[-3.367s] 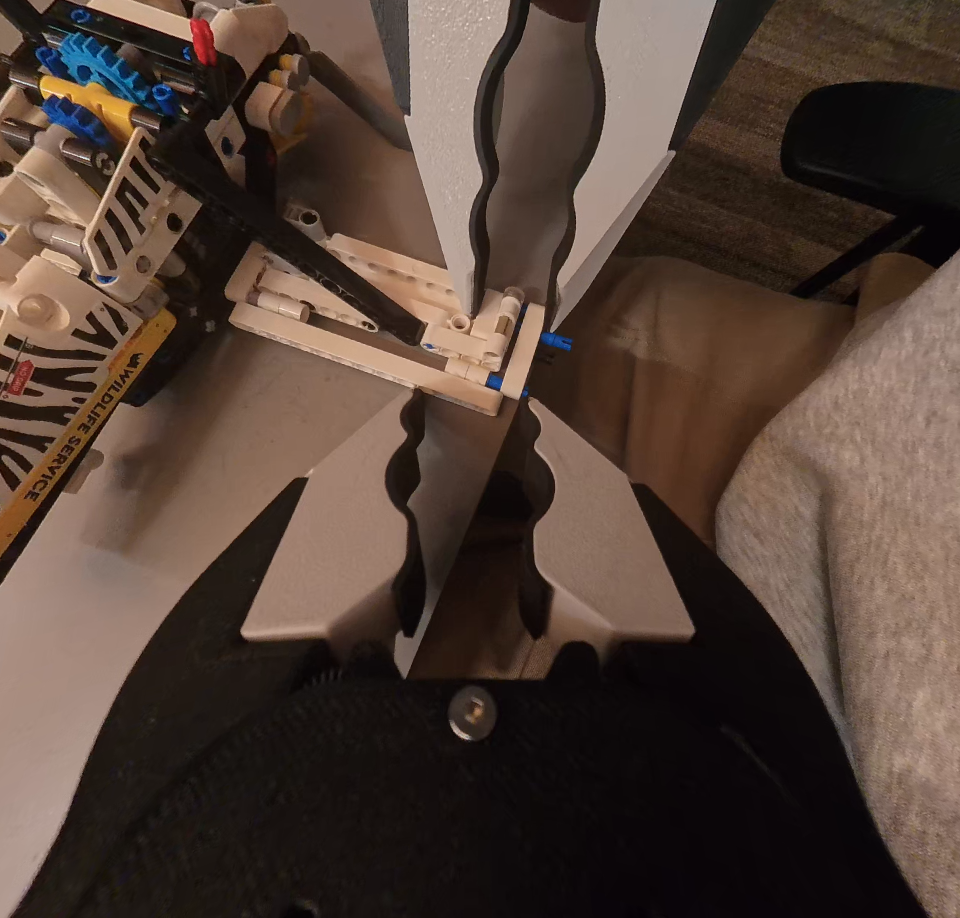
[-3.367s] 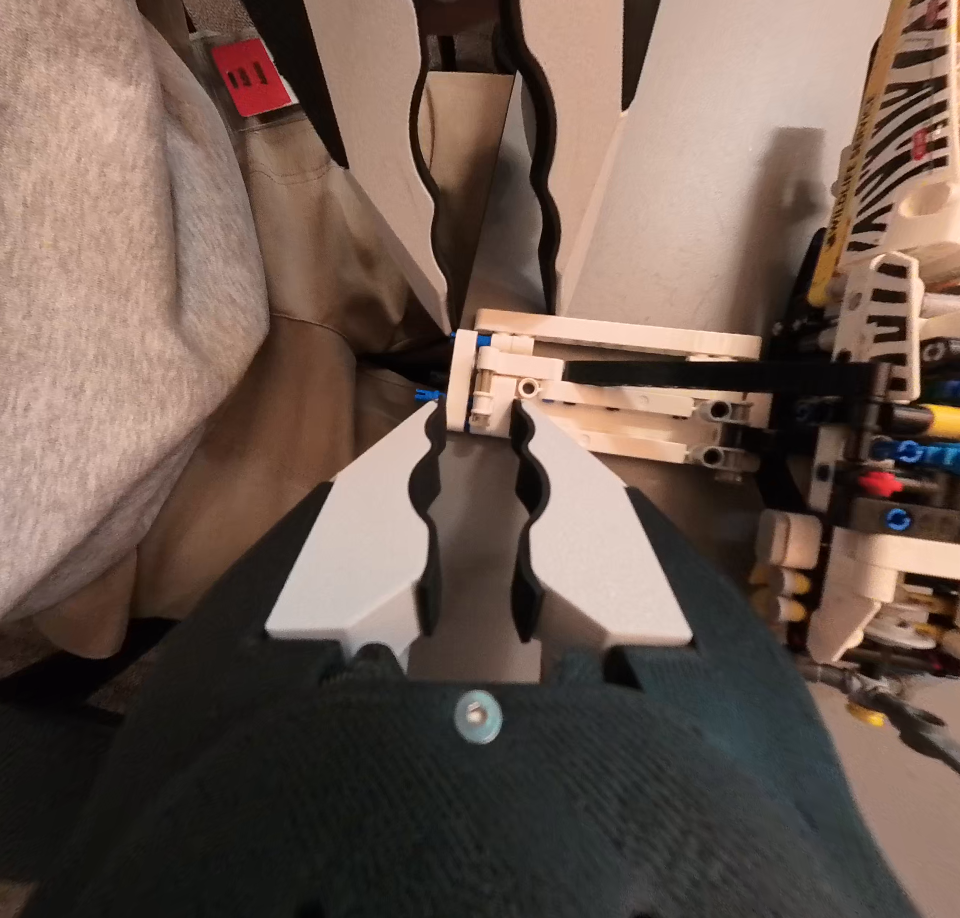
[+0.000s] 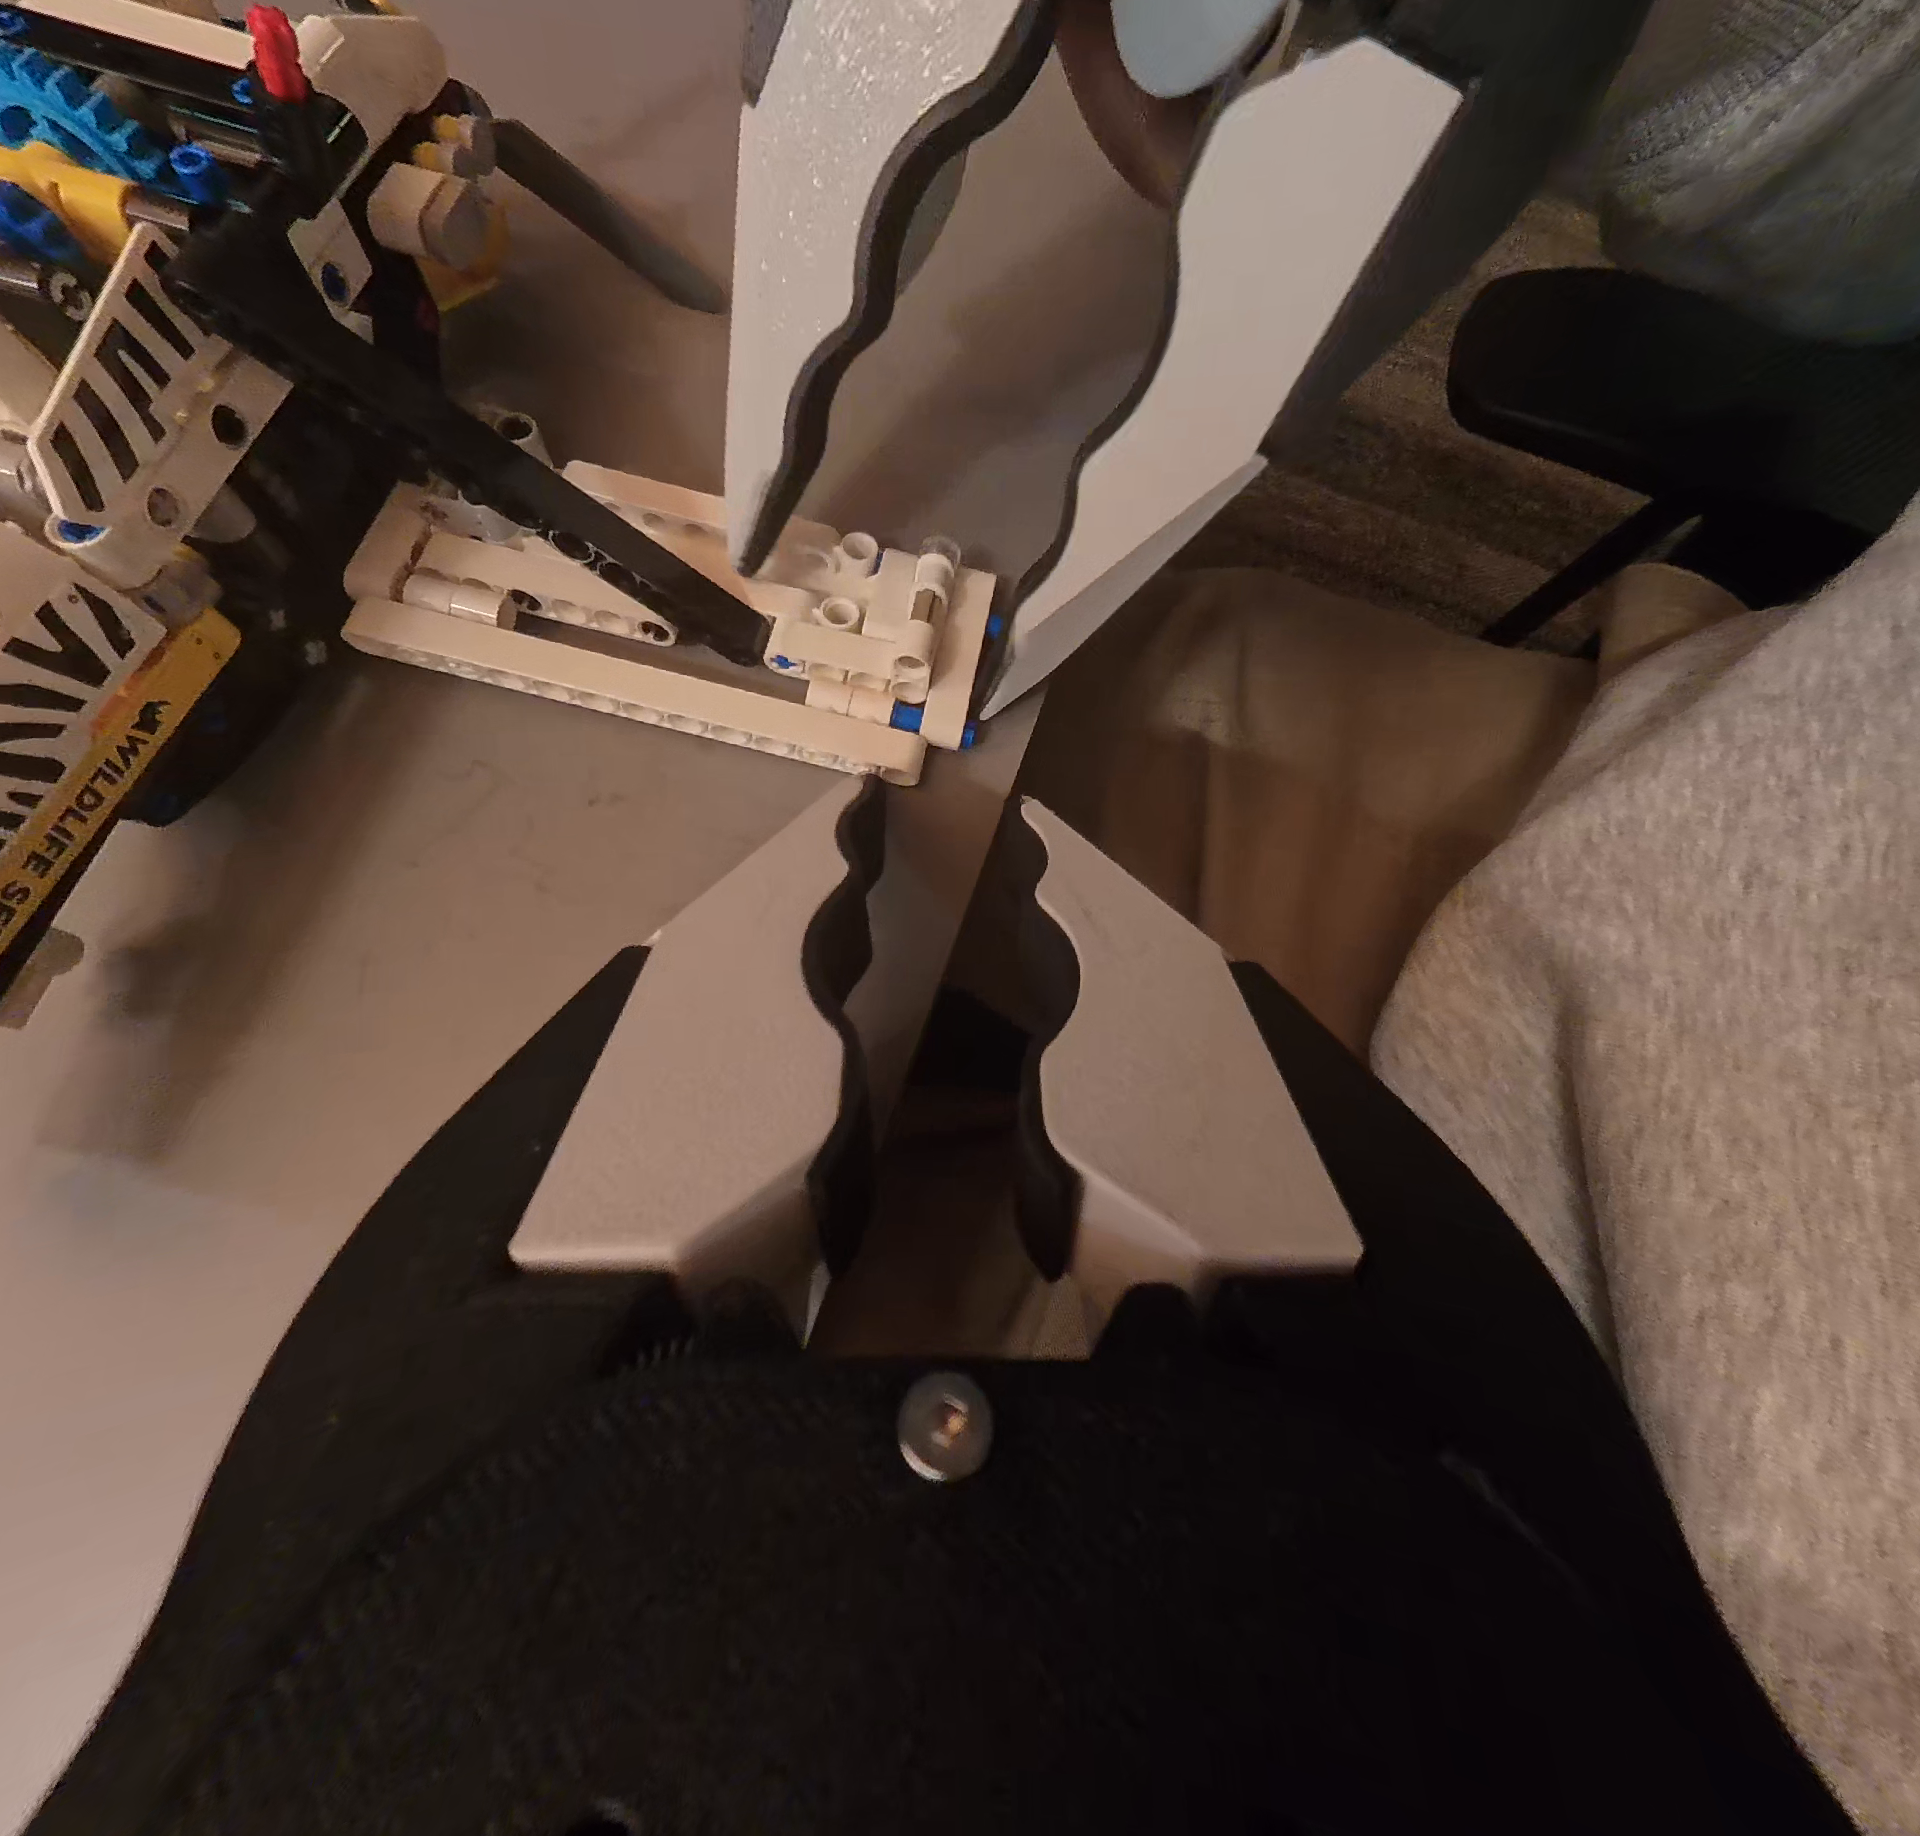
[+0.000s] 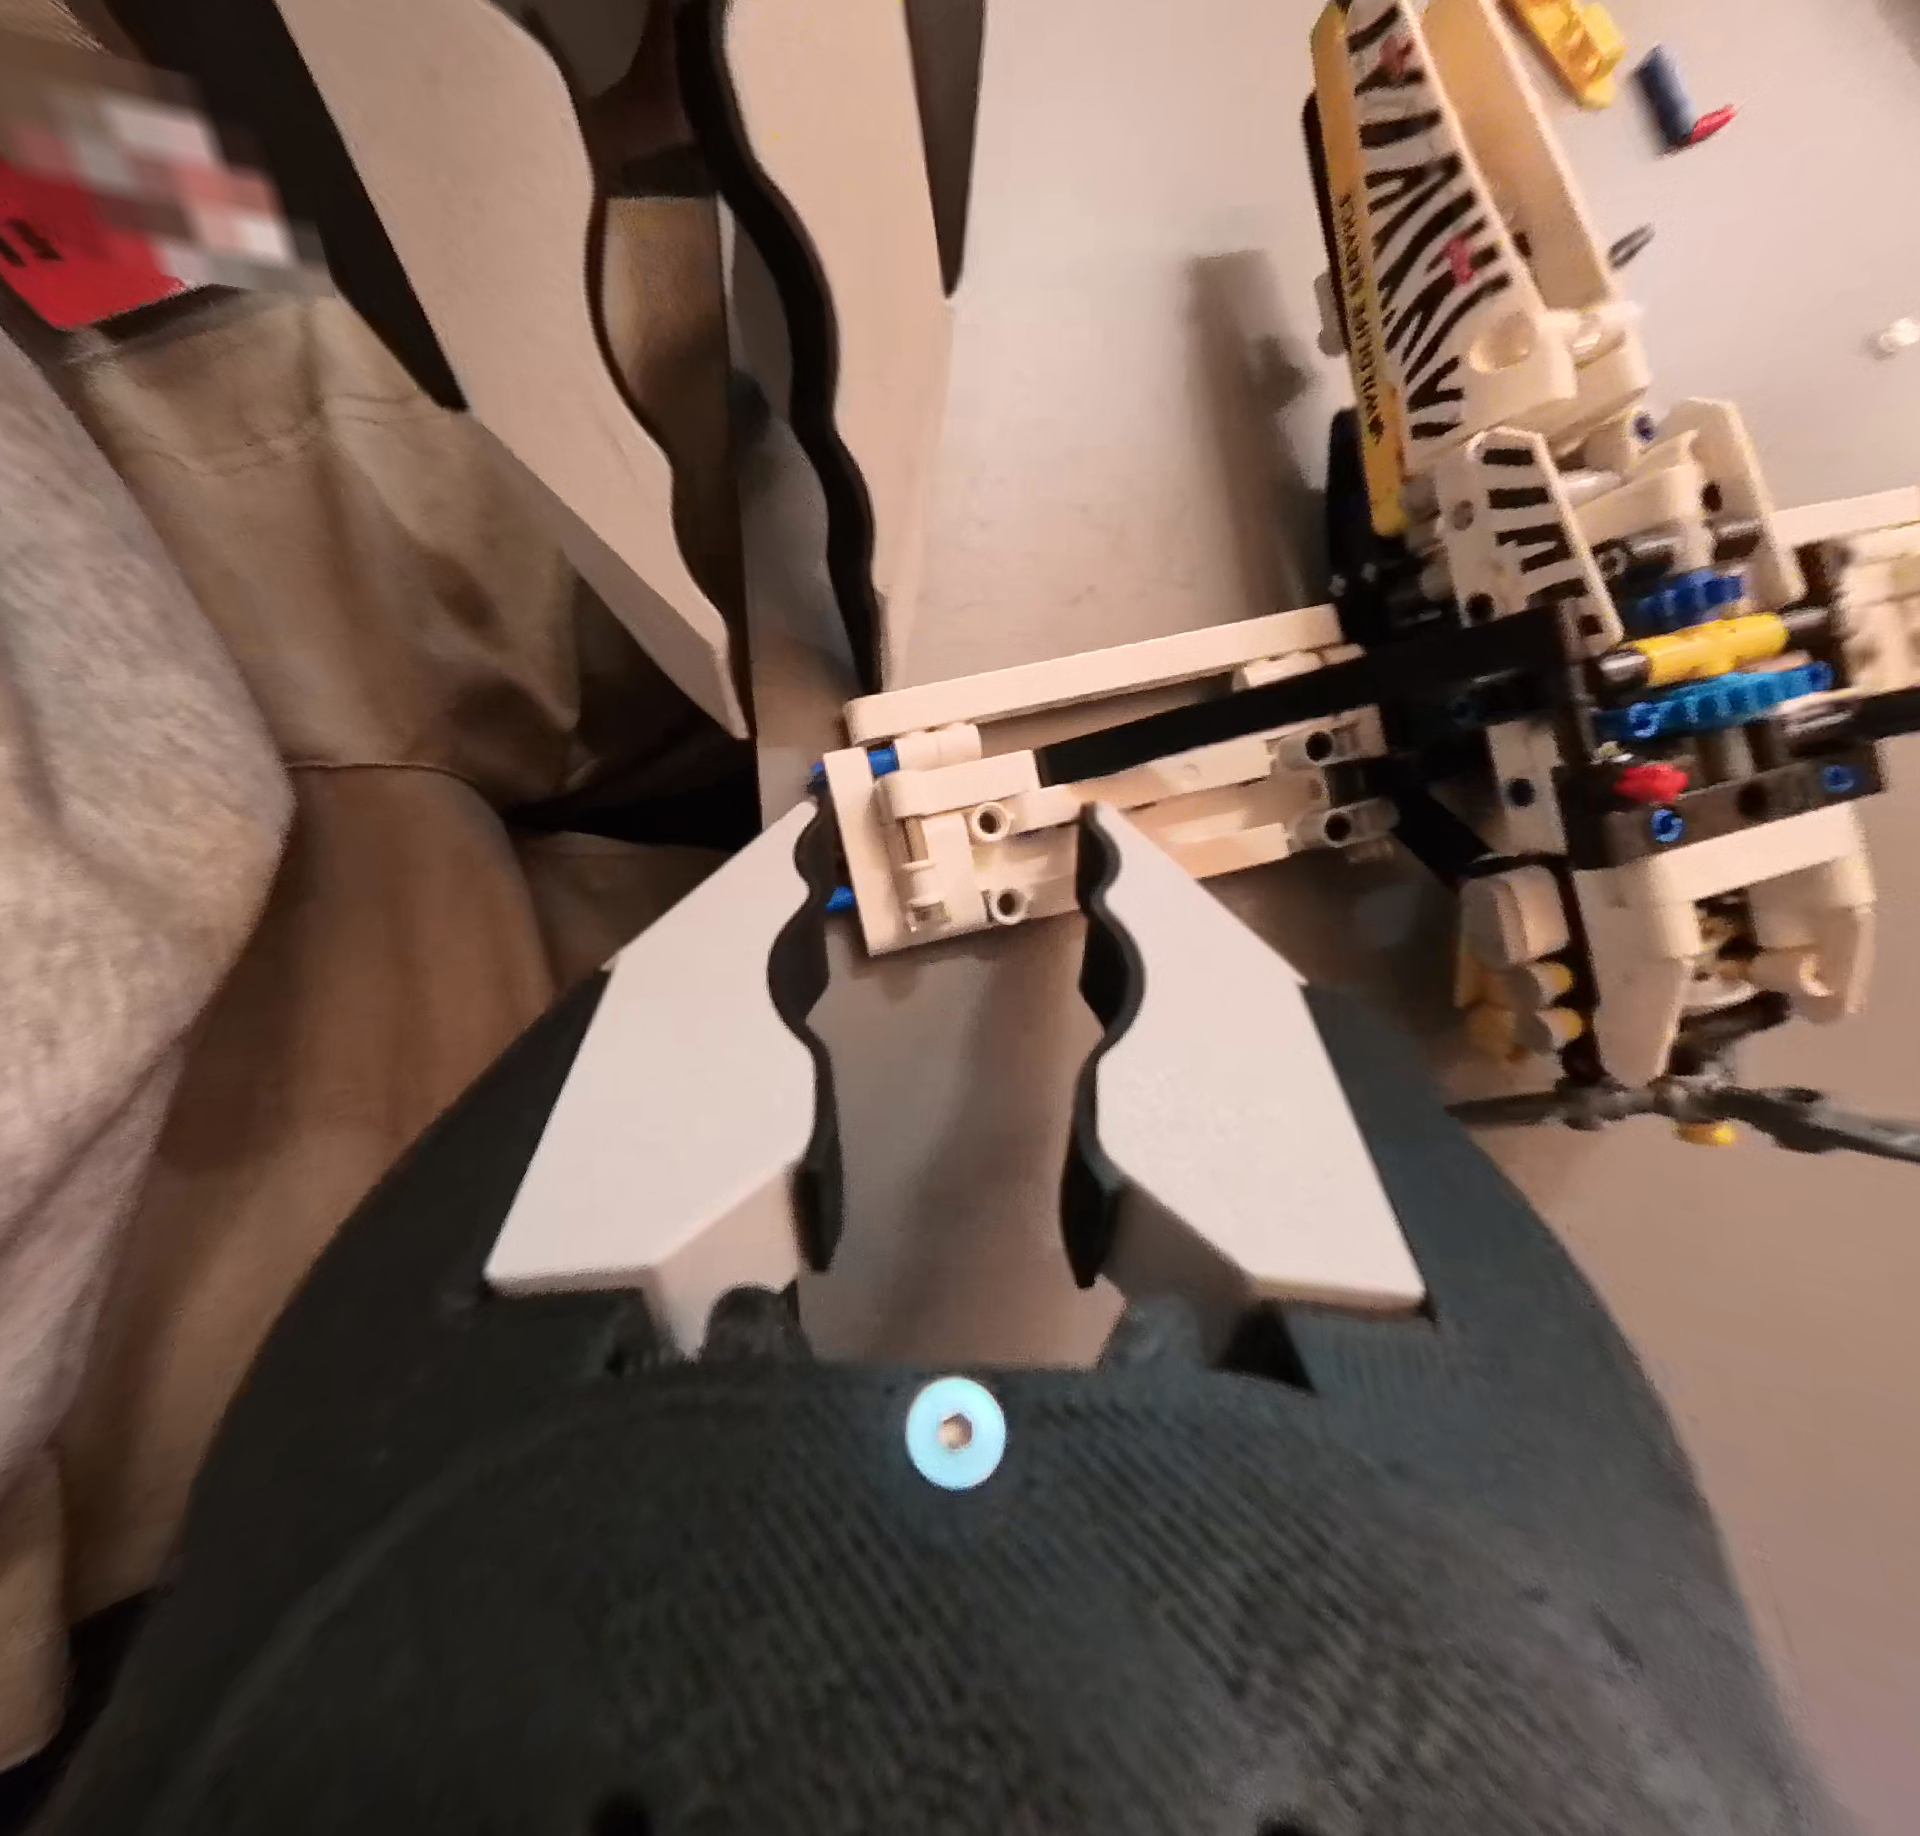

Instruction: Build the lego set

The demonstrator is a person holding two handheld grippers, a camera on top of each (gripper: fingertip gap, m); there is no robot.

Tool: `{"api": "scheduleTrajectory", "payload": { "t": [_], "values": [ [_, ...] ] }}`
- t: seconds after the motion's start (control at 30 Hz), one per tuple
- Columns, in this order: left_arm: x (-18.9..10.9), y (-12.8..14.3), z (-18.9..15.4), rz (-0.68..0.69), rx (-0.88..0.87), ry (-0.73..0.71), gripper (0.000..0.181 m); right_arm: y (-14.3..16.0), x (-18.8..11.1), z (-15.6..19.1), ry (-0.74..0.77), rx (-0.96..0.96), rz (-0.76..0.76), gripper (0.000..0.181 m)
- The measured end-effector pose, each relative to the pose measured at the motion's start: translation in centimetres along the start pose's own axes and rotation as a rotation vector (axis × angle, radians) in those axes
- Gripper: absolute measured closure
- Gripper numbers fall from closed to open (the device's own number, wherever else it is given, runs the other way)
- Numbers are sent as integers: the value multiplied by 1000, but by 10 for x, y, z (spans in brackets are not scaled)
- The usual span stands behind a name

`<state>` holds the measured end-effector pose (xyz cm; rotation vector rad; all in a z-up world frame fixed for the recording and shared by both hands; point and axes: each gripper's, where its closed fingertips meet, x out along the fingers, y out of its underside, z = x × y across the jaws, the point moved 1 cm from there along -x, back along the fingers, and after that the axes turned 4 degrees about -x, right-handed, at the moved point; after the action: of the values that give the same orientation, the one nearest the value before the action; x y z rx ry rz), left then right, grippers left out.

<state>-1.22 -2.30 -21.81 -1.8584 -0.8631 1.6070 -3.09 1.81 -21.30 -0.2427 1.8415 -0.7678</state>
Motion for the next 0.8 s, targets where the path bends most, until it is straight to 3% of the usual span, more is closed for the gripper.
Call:
{"api": "scheduleTrajectory", "payload": {
  "t": [0.13,0.33,0.8],
  "values": [
    [1,0,0,-1,1,1,161,3,1,-1,-87,114,0,135],
    [1,-1,-1,-2,1,2,161,4,2,-1,-82,107,77,135],
    [4,-3,0,-12,-22,-4,163,4,2,0,-95,99,75,138]
  ]
}}
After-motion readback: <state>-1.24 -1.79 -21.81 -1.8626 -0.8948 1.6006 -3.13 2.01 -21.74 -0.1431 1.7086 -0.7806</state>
